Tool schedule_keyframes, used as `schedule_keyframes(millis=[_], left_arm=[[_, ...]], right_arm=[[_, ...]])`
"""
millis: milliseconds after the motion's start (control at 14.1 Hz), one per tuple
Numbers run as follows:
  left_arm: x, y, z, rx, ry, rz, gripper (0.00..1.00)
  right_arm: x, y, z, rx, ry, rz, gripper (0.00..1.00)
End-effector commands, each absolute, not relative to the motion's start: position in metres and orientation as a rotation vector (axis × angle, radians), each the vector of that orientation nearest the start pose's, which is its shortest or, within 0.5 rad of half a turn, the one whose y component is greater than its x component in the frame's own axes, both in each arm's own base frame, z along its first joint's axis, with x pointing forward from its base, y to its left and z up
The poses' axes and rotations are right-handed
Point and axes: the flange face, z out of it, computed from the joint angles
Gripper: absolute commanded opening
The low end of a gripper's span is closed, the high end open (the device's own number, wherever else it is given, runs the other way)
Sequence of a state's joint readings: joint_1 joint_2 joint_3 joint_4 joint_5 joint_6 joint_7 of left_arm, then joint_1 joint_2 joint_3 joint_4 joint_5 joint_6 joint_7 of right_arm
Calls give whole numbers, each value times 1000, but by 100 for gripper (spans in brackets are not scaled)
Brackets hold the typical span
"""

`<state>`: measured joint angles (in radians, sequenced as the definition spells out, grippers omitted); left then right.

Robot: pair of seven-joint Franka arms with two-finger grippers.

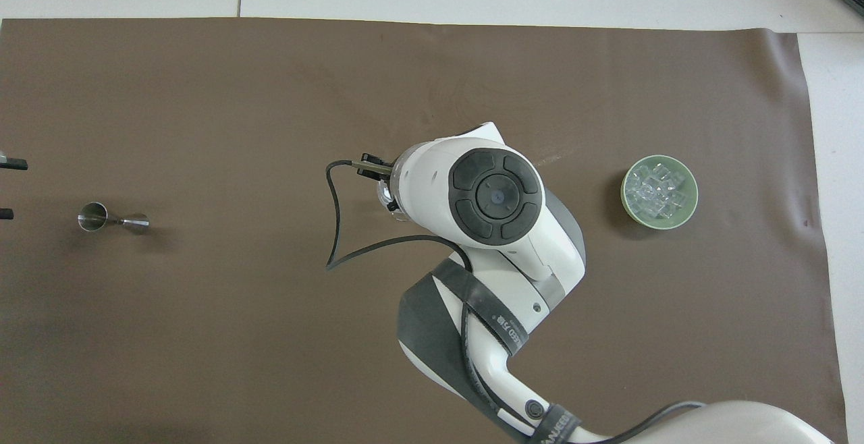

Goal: Pour wine and add ice with both arms

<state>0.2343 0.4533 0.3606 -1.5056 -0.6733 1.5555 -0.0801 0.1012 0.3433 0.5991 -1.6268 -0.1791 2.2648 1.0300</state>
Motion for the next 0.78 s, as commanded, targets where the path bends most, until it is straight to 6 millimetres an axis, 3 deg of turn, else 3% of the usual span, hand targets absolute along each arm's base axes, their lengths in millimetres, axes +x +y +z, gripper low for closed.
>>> schedule_keyframes(millis=[0, 285, 498, 712], left_arm=[[596, 243, 446, 2525, 845, -192, 100], [602, 196, 496, 2636, 670, -94, 100], [602, 155, 522, 2753, 542, -56, 100], [602, 110, 549, 2876, 402, -5, 100]], right_arm=[[550, 399, 480, -2770, 467, -319, 20], [550, 399, 479, -2770, 474, -318, 29], [550, 399, 480, -2770, 473, -321, 33], [551, 399, 483, -2765, 475, -328, 49]])
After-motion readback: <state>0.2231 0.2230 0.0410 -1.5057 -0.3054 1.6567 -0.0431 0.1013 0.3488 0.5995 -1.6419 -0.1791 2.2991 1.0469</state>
